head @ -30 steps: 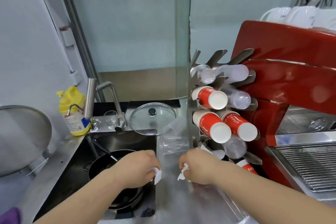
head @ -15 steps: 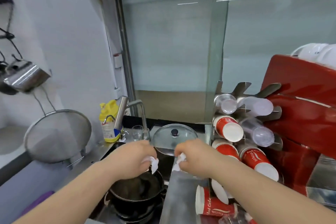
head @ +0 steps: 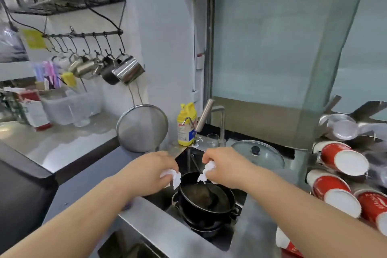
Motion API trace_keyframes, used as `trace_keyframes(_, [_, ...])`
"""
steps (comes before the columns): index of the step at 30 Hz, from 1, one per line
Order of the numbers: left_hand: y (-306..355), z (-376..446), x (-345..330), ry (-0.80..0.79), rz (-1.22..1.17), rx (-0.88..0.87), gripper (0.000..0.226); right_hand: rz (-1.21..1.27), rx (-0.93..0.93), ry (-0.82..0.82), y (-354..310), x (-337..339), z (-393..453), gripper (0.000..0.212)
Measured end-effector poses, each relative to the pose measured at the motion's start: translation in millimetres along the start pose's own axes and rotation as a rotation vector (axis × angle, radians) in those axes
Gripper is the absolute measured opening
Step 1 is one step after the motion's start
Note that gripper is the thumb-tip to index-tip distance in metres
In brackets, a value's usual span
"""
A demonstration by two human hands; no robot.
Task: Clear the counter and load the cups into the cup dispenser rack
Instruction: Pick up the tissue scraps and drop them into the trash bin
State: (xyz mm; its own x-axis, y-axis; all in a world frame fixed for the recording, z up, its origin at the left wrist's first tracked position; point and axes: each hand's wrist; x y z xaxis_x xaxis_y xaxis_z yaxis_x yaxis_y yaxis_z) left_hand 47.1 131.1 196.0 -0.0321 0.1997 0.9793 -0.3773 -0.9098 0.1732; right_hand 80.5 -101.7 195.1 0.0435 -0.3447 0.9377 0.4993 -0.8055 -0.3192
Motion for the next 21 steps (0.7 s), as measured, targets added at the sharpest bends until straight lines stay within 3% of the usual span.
trace_keyframes(5, [-70.9,-53.4,-0.4,0.033,-0.031,0.126,0.025,0.022,0.099,-0.023,-81.2,-42.9,41.6,0.027])
trace_keyframes(10, [-138.9,-106.5,-7.6,0.004,-0.045,0.192,0.048,0.016,0.193,-0.088,-152.3,-91.2,72.3,0.023])
trace_keyframes(15, [-194.7,-155.3,-23.4,-0.062,-0.102,0.279,0.023,0.016,0.258,-0.158,-196.0,-146.4,92.0,0.021])
trace_keyframes(21, [-234.1,-193.0,-62.7,-0.119,-0.191,0.379,0.020,0.042,0.294,-0.267,-219.6,-208.2,109.1,0.020])
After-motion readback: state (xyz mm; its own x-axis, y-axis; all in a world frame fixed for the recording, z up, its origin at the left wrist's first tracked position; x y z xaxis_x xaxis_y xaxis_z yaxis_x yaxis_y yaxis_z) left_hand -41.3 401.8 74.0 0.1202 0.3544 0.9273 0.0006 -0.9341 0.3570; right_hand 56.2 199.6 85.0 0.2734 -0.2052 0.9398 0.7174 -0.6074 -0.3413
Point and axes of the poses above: each hand's wrist, its own z-axis towards the middle knuckle, its own x-axis out of the back of the hand, y = z × x, and after that the axes turned 4 degrees about x, right-handed
